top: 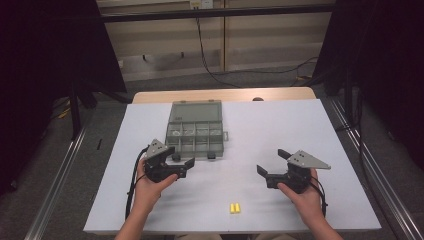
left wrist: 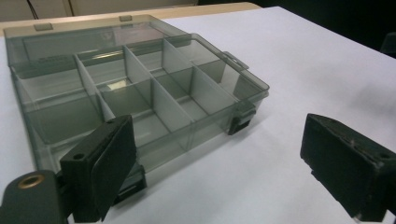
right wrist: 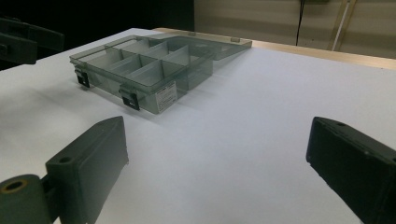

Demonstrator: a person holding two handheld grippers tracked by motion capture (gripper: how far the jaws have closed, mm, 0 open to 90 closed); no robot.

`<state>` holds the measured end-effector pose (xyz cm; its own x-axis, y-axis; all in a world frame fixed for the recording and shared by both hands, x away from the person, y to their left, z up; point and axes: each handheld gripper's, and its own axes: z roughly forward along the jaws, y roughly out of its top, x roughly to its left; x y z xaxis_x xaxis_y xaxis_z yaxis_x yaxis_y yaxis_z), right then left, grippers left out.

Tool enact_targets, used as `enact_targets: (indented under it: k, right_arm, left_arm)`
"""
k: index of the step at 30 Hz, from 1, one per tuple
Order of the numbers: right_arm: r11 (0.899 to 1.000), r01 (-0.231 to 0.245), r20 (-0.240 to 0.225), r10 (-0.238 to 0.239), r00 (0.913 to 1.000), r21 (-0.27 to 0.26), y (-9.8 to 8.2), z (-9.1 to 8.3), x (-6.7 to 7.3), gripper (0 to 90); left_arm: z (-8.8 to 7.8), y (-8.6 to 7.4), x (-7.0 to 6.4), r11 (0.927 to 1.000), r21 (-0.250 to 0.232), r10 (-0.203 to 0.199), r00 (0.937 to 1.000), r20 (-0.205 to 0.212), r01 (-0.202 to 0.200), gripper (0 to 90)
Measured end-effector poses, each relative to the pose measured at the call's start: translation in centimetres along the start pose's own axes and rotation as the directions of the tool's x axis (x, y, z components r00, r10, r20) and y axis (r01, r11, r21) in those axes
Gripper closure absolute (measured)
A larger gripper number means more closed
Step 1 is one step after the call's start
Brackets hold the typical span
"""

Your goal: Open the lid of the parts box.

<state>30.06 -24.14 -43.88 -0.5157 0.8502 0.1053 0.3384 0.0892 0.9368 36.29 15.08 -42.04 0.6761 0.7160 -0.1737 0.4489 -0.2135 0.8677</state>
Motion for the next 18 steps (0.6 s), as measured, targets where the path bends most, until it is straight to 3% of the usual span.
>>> enact_targets:
  k: [18]
  right_arm:
    - [1.0,0.009,0.029,-0.008,0.9996,-0.028,-0.4,-1.6,-0.7,4.9]
  left_arm:
    - [0.6,-0.9,-1.3,0.9996,0.024,0.013,0.9993,0.035,-0.013,9.5]
